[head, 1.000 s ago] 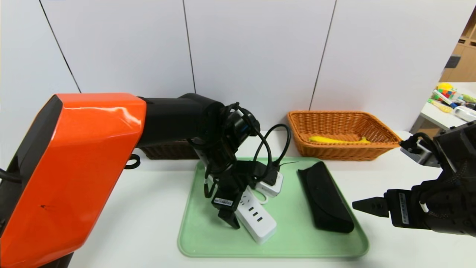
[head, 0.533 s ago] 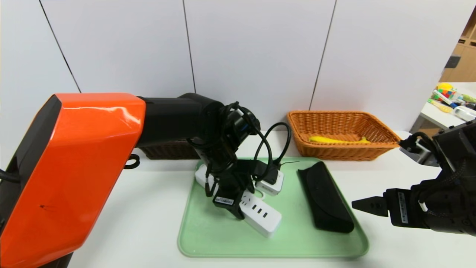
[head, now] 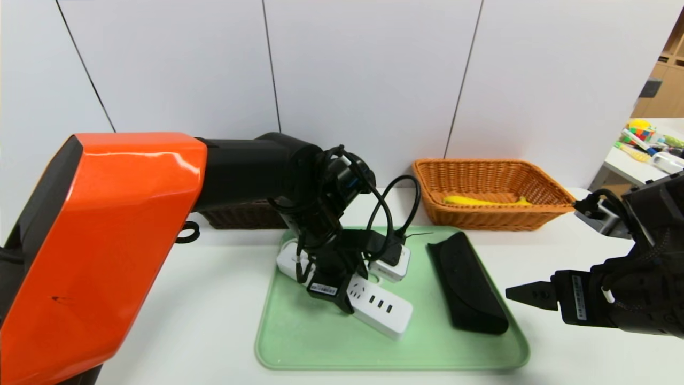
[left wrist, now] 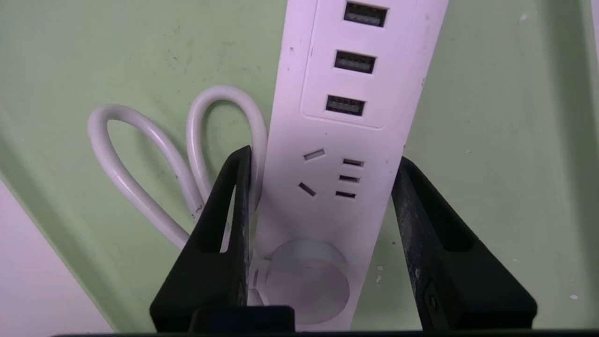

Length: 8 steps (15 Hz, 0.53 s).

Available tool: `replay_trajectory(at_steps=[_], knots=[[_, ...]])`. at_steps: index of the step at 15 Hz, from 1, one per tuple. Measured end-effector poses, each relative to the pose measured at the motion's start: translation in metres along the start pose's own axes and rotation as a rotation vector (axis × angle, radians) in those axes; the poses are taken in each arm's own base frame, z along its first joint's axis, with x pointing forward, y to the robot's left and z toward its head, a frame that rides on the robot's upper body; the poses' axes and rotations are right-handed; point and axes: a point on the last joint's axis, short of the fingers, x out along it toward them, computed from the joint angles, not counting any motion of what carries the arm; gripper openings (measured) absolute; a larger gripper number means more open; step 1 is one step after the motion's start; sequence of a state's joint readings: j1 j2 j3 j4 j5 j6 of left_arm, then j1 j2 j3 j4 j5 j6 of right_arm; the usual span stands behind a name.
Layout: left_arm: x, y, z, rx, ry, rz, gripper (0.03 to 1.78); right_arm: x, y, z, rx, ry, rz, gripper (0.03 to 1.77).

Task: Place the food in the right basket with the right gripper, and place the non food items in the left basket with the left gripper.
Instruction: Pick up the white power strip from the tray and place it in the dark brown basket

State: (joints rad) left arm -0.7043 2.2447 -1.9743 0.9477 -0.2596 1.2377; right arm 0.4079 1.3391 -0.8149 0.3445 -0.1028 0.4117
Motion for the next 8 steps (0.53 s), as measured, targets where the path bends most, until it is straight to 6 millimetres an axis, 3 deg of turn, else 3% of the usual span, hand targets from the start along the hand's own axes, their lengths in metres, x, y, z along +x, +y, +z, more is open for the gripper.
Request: replay_trajectory(at_steps=[8], knots=[[-0.030,-0.001,0.000,-0.012,-0.017,0.069,0.89,-0.001,0.001,0.002,-0.001,-0.013,0.009,1.70]])
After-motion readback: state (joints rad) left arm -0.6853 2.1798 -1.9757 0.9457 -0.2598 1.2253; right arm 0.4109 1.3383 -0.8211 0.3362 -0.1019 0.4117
